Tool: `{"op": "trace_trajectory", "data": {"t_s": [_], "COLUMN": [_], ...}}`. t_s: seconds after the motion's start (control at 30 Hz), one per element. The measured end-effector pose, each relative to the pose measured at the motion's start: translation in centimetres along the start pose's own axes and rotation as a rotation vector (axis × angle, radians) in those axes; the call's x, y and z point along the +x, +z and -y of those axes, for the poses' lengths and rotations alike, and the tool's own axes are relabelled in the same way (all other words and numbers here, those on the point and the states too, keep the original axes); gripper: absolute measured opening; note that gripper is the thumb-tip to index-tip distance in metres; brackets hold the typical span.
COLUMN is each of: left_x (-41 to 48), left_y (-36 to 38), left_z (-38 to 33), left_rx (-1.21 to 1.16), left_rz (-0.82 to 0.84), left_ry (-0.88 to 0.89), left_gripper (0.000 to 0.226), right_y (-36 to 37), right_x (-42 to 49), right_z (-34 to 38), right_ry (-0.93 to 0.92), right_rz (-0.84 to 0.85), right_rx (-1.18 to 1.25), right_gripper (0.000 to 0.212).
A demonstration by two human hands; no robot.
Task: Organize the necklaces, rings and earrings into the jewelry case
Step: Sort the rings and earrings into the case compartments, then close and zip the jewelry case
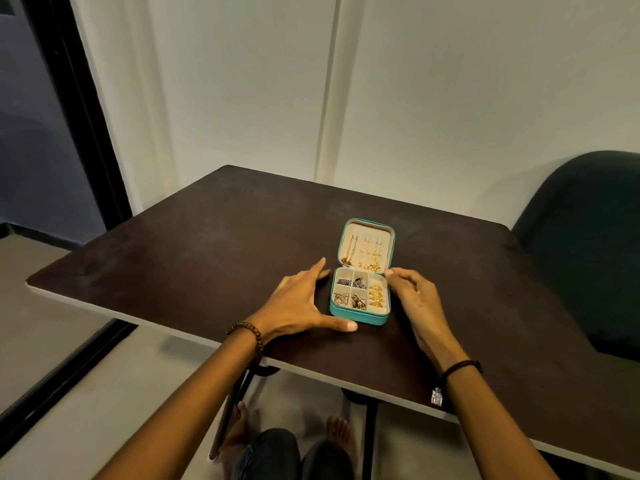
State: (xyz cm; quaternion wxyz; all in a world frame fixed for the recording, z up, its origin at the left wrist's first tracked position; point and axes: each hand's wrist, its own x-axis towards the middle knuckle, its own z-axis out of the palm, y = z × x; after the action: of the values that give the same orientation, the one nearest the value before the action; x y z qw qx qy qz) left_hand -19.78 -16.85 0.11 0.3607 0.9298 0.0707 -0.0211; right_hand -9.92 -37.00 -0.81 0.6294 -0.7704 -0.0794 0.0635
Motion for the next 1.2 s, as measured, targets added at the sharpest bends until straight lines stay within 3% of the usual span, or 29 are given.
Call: {"op": "trace_trajectory", "data": {"t_s": [0.2,0.37,0.87,1.2], "left_x": [1.5,2.1,2.0,1.9], "left_y": [-0.1,-0.4,-0.4,-0.3], "left_z": [0.0,0.0,0.2,0.5], "left_rx": [0.064,0.071,-0.004,-0.021], "left_rz": [-0.009,-0.001,-0.045,-0.066], "left_ry": [0.008,0.007,0.049,0.093], "left_gripper": [0.132,0.131,0.129,0.126], "right_y": [0.3,0.9,1.6,0.7], "right_x": [2.3,3.6,2.4,-0.2], "right_z": [0.4,1.3,3.8,2.8], "right_ry": [0.015,0.038,0.072,-0.018], "right_rz": [0.03,0.063,0.041,0.13], "right_rx": [0.062,0.183,0.481,0.397], "right_gripper": [0.042,0.022,0.045,0.049]}}
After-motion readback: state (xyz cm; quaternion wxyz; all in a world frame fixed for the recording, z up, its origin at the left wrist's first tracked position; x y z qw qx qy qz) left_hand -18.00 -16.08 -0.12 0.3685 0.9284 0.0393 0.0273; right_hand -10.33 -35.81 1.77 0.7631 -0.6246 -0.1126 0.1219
